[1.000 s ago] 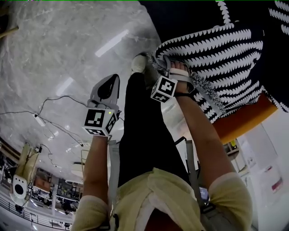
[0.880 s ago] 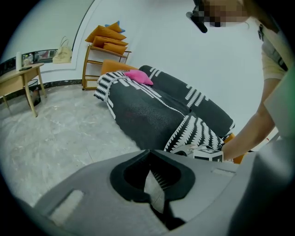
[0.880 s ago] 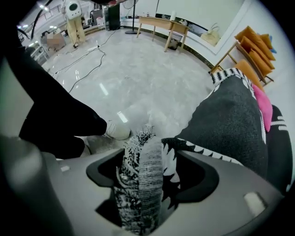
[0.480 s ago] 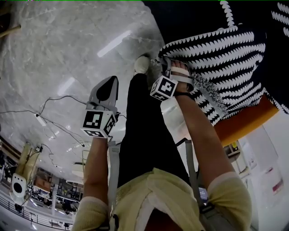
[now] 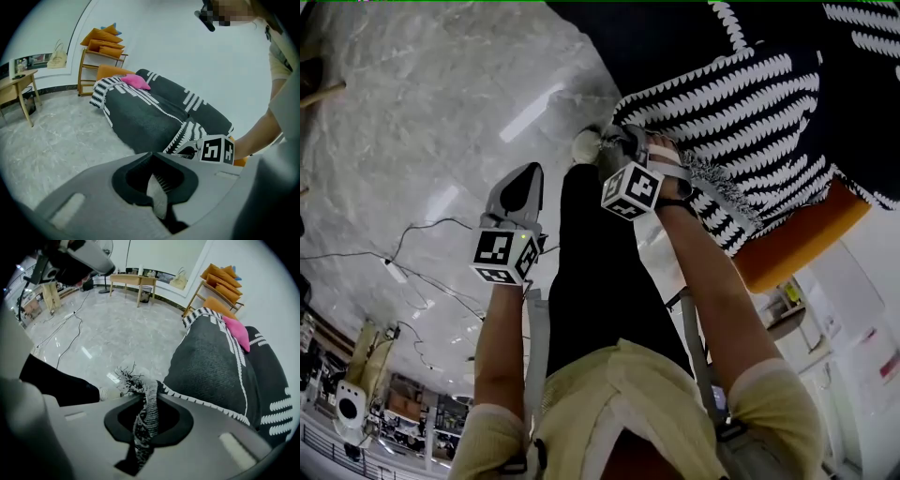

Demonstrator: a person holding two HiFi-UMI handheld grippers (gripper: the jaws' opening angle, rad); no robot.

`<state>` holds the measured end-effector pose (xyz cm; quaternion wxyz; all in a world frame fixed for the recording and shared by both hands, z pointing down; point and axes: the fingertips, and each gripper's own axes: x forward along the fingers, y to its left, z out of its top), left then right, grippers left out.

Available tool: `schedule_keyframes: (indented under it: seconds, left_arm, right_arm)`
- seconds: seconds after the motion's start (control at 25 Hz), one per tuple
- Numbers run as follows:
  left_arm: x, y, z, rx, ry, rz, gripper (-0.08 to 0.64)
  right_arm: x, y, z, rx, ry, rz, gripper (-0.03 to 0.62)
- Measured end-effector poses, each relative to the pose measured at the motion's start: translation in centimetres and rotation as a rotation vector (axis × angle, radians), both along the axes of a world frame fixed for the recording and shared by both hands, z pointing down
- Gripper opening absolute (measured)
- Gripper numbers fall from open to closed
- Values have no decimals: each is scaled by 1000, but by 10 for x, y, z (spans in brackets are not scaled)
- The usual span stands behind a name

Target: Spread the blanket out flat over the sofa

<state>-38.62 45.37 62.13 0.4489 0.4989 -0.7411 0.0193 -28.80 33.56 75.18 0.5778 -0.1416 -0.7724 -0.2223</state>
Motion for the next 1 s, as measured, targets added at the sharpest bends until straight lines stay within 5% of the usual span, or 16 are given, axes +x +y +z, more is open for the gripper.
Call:
schedule_keyframes:
  seconds: [0.2, 0.56, 1.0]
  left_arm:
    - [-5, -18, -1, 33, -31, 59, 3]
    - [-8, -62, -99, 90, -28, 182, 3]
    - [22, -156, -134, 113, -117, 331, 3]
  right_arm:
    - [-6, -15, -17, 1, -59, 99, 23]
    - [6, -59, -155, 36, -150, 270, 23]
    - [46, -120, -211, 25, -297, 424, 23]
